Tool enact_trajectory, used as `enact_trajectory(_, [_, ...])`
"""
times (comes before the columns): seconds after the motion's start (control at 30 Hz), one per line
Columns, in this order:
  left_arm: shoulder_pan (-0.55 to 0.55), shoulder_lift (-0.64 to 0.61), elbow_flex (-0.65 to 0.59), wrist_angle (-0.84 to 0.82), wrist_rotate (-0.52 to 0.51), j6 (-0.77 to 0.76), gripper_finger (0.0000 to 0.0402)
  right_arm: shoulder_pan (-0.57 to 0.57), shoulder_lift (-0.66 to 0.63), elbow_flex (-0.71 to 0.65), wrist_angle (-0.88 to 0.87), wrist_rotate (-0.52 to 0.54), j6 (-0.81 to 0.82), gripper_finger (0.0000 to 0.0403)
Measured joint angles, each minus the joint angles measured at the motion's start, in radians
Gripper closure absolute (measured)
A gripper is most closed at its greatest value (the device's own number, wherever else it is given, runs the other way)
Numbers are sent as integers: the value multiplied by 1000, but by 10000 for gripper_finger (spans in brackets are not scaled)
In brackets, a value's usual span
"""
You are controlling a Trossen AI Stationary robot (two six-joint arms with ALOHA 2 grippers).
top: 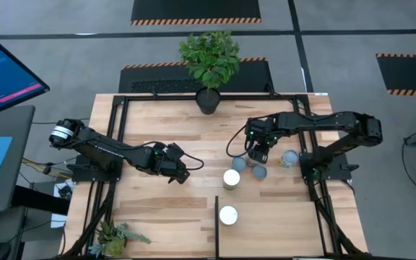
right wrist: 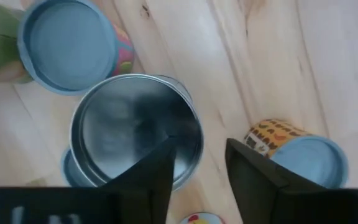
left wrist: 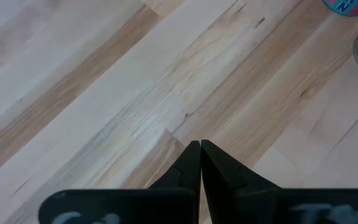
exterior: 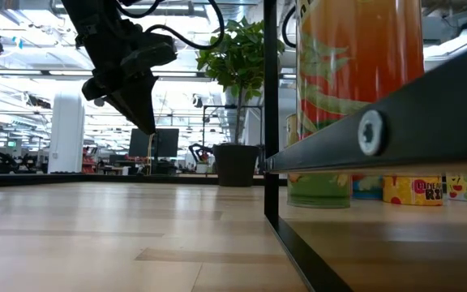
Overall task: Pick and place cans onto a shelf
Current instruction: Put the canned tomatoes on the shelf
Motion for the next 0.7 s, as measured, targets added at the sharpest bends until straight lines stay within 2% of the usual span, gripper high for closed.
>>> enact_trajectory(0.1, [0,0,0,0,0,1,401,1,1,0,1,-33,40,294])
enact_trajectory(0.2, [0,0,0,0,0,8,401,6,0,0,0,-28,79,364])
enact_trajectory(0.27, [0,0,0,0,0,11,401,7,-5,-1,-2,-29,83,390])
enact_trajectory(0.43, [0,0,0,0,0,14,401,13,-22,32,-52,-42,106,398])
enact_trajectory(0.7, [0,0,0,1,0,14,402,105,-122,221,-199,-37,219,399])
